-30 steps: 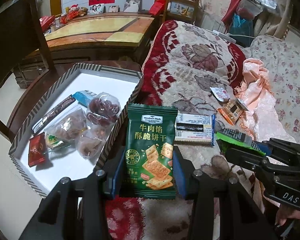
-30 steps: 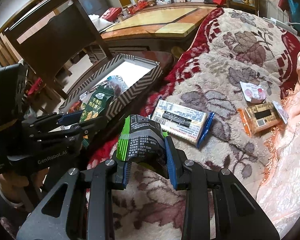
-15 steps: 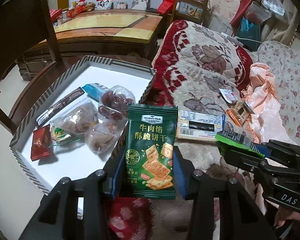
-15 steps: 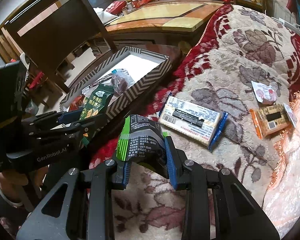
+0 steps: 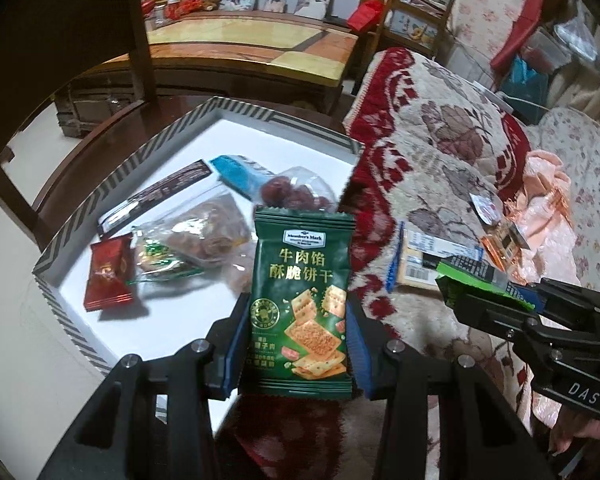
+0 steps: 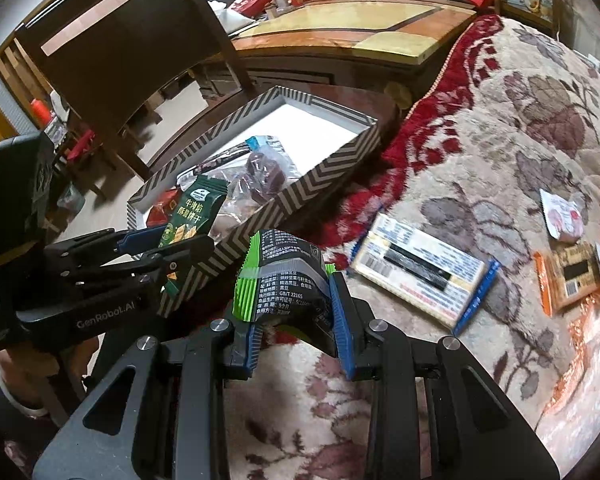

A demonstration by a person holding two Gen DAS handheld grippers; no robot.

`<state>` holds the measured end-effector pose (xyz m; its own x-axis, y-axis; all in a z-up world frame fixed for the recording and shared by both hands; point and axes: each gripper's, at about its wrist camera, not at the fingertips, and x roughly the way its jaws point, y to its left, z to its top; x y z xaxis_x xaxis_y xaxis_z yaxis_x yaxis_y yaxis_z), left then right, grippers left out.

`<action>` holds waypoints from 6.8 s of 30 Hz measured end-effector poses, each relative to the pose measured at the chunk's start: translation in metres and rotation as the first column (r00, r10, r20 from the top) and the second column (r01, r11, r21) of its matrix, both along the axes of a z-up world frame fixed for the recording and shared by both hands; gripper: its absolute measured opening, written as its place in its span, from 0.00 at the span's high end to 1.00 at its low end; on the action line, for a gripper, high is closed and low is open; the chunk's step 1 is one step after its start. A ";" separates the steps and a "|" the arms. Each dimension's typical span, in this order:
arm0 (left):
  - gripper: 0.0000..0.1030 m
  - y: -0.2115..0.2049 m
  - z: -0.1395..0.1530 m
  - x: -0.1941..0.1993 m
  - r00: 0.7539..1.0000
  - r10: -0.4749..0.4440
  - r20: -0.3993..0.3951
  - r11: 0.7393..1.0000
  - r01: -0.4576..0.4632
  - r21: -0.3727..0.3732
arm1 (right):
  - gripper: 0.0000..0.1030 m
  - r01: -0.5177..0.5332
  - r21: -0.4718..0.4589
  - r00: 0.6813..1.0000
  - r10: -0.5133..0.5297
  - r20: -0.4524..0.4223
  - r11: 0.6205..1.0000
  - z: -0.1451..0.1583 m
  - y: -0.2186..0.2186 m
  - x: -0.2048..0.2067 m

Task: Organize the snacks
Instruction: 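Carry the cracker packet with the left tool while the right tool carries the green-black packet over the tray, then release both packets into the white tray by opening both tools, then move both tools back toward the white-blue wafer box on the blanket, then grasp the white-blue wafer box with the left tool while the right tool grasps the white-pink packet, then carry the wafer box with the left tool while the right tool carries the packet over the tray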

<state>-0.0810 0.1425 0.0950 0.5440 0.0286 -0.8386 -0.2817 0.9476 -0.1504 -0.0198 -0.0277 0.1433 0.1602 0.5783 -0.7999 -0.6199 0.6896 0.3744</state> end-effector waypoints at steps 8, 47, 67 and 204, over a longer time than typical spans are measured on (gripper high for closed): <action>0.55 0.031 -0.004 -0.007 0.997 0.072 0.000 0.997 -0.072 -0.013 | 0.71 -0.037 -0.003 0.999 0.037 -0.007 0.999 -0.002 0.024 0.007; 0.55 0.104 -0.038 0.000 0.970 0.235 -0.063 0.971 -0.237 -0.017 | 0.71 -0.193 -0.104 0.980 0.196 0.022 0.976 -0.035 0.164 0.033; 0.31 0.097 -0.021 -0.011 0.961 0.276 -0.032 0.961 -0.275 0.014 | 0.49 -0.156 0.026 0.986 0.157 -0.050 0.987 -0.016 0.115 0.013; 0.44 -0.052 -0.001 0.010 0.999 -0.036 -0.035 0.998 0.037 0.049 | 0.85 0.171 0.108 0.981 -0.159 -0.111 0.979 -0.037 -0.093 0.022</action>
